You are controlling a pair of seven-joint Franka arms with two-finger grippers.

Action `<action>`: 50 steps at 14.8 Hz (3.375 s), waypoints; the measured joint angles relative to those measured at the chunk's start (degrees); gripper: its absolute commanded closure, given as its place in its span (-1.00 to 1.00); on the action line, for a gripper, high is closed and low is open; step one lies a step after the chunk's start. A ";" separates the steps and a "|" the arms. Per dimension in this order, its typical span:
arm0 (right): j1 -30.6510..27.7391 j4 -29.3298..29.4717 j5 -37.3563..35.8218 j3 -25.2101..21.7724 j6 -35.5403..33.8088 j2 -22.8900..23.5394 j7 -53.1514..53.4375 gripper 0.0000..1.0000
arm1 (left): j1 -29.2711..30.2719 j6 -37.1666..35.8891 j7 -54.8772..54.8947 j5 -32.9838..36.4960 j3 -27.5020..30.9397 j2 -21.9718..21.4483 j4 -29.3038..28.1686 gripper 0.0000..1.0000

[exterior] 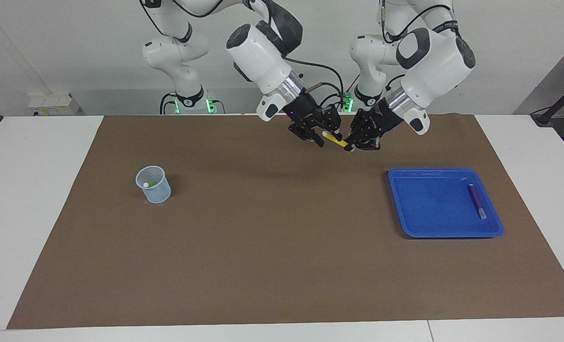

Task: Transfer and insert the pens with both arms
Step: 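Grasp the yellow pen tip with the right gripper from the left gripper, then carry the yellow pen to the cup with the right gripper, then insert the yellow pen into the cup while the left gripper reaches purple pen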

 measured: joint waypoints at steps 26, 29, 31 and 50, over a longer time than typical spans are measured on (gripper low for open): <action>-3.53 0.21 3.69 -0.59 -8.16 -0.02 -10.35 1.00 | -1.46 1.57 5.11 -0.03 -0.04 -1.36 -1.04 -1.00; -8.34 0.46 -1.03 -0.75 -17.42 -0.59 -18.54 1.00 | -1.34 1.10 19.59 -0.01 0.39 -3.01 -3.96 -1.00; -11.96 0.72 -5.59 -0.81 -24.95 -1.94 -24.06 1.00 | -0.02 -0.12 30.32 0.71 0.78 -4.02 -5.70 -1.00; -34.09 -14.61 -39.47 -1.14 -31.42 -10.46 -83.82 1.00 | 21.61 5.41 108.62 34.66 1.73 1.42 -7.46 -1.00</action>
